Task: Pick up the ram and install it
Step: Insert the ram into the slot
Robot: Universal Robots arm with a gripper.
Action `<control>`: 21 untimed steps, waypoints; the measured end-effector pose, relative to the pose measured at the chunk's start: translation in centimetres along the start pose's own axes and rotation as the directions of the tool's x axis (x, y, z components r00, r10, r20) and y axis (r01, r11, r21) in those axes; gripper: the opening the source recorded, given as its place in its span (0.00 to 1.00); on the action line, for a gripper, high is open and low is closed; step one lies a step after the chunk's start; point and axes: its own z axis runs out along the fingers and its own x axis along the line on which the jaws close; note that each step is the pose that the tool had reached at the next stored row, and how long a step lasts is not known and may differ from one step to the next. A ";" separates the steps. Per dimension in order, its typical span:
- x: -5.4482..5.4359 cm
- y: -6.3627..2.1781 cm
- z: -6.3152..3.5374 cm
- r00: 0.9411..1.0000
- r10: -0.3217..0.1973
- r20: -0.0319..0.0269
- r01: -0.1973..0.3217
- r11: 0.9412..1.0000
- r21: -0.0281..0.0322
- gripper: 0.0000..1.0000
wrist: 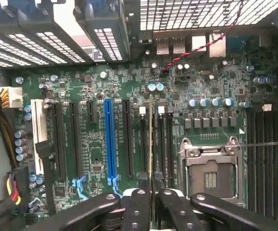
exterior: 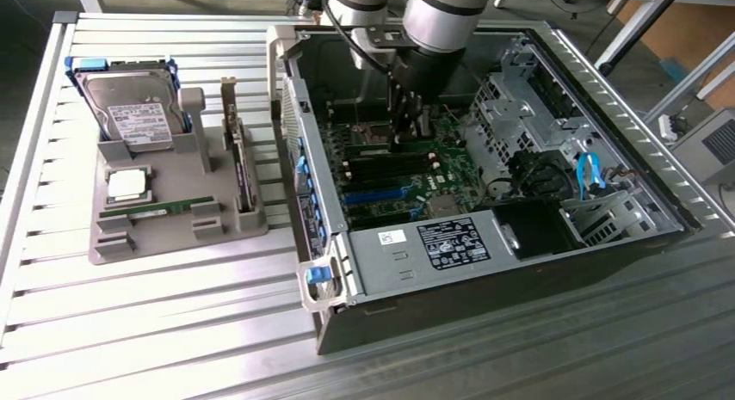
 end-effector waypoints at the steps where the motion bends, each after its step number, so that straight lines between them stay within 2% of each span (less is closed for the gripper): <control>1: 0.0 0.01 -0.58 1.000 0.000 0.000 0.000 1.000 0.000 0.13; 2: 0.0 0.01 -0.99 1.000 0.000 0.000 0.000 1.000 0.000 0.13; 7: 0.0 -0.24 -1.13 1.000 -0.010 0.000 0.010 1.000 0.000 0.13; 9: 0.0 -0.30 -1.13 0.996 -0.089 -0.001 0.089 0.996 0.002 0.13; 12: 0.0 -0.78 -1.06 0.996 -0.087 -0.004 0.087 0.996 0.002 0.13; 14: 0.0 -0.95 -0.71 0.997 -0.081 -0.004 0.081 0.997 0.002 0.13; 16: 0.0 -0.99 -0.49 1.000 -0.028 -0.005 0.028 1.000 0.000 0.13; 21: 0.0 -1.56 -0.19 1.000 -0.025 -0.005 0.025 1.000 0.000 0.13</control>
